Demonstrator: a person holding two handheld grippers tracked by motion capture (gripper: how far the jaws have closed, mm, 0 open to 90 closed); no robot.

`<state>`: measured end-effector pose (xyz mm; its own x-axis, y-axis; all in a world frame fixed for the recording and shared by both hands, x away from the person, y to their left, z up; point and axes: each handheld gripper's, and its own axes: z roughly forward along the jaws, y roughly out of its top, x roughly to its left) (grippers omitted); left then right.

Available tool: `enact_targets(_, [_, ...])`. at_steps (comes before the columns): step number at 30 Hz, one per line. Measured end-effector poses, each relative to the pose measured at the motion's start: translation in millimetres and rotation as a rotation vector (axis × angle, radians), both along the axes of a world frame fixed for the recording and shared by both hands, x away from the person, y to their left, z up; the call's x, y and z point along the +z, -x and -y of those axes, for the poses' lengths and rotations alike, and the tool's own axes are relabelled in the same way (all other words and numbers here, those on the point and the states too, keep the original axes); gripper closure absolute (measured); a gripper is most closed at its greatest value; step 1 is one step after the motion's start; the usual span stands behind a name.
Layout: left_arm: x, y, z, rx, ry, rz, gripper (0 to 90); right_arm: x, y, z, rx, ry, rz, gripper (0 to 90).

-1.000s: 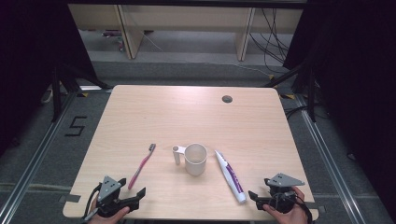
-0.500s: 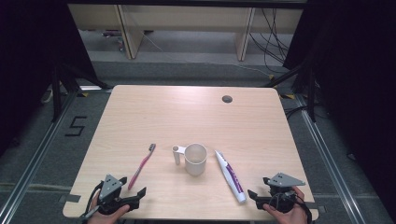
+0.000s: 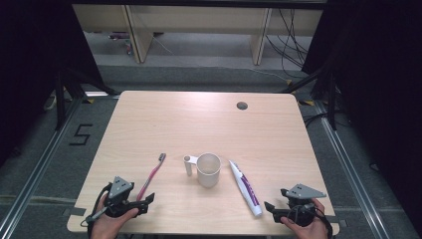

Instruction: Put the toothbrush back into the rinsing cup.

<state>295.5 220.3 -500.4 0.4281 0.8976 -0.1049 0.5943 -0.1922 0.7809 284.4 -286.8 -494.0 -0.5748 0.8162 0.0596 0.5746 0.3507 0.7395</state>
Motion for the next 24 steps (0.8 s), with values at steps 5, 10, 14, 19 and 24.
enact_targets(5, [6.1,-18.8,-2.5,-0.049,-0.075,-0.017,20.8,-0.1,1.2,-1.0,-0.014,-0.015,-0.017,23.4])
enact_targets(10, [6.9,-29.1,-1.2,-0.047,-0.080,-0.021,24.7,0.1,0.2,0.1,0.004,0.010,-0.001,23.6])
enact_targets(14, [12.7,-35.6,2.3,-0.083,-0.144,-0.030,29.4,0.2,0.7,-0.5,0.011,0.017,0.002,23.7])
enact_targets(19, [10.4,-48.4,10.1,-0.135,-0.212,-0.080,35.1,-0.5,0.8,-2.1,0.009,0.002,-0.013,24.1])
enact_targets(24, [12.1,-59.2,13.0,-0.185,-0.284,-0.131,50.6,-1.1,-0.3,0.4,0.010,0.017,-0.006,24.3])
